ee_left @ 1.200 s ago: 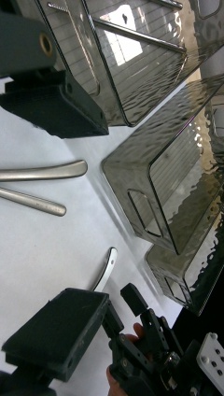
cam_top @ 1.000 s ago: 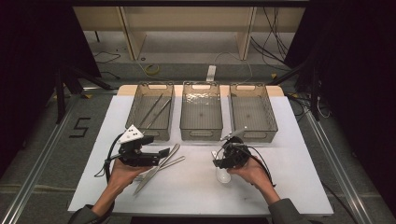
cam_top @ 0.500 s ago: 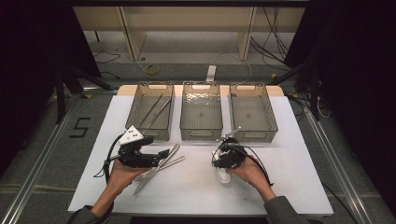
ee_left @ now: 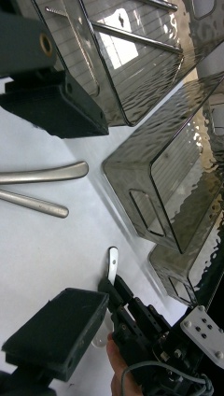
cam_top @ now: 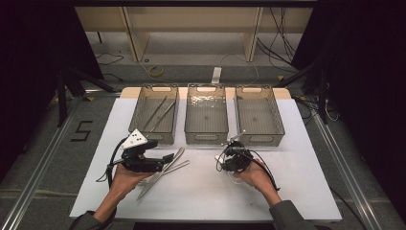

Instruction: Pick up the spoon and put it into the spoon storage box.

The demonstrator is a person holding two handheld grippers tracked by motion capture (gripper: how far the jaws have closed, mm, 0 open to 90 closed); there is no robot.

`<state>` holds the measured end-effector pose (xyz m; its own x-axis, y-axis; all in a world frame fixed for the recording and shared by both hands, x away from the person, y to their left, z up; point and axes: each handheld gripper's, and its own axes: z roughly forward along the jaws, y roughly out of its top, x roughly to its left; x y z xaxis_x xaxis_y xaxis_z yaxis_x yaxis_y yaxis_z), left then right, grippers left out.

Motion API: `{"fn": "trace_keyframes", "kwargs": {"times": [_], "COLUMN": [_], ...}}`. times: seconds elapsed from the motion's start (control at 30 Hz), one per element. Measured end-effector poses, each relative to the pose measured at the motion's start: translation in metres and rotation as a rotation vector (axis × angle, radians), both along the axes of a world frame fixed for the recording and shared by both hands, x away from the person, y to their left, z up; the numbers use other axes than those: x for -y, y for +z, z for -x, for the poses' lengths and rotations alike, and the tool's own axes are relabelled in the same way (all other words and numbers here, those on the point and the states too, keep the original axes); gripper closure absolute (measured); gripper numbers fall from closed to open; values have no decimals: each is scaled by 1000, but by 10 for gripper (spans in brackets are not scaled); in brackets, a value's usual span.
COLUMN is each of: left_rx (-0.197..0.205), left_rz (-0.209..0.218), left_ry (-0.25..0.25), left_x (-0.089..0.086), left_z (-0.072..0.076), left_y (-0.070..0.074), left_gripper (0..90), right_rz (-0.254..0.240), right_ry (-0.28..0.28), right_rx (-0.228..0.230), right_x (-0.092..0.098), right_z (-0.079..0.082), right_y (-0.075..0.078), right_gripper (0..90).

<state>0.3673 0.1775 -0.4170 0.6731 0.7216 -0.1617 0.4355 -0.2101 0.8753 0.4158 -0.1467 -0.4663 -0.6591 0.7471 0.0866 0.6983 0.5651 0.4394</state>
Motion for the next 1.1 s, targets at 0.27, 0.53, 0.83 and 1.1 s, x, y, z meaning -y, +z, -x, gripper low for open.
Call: {"fn": "trace_keyframes", "kwargs": {"times": [0.27,0.53,0.83,1.1], "left_rx": [5,5,2,-3], "left_rz": [-3,-3,-6,11], "left_ry": [-2,-1,-5,0], "left_x": [-1,-1,0,-1], "left_z": [0,0,0,-1], "left_y": [0,0,0,0], "left_gripper": [155,155,157,158], "right_rz": [3,0,21,-15], "right_ry": [28,59,86,104], "right_rx": [1,3,-32,4], "right_x": [0,-3,-6,3], "right_z": [0,2,-2,-1], "right_y": [1,8,7,22], "right_gripper": [762,865,865,868]}}
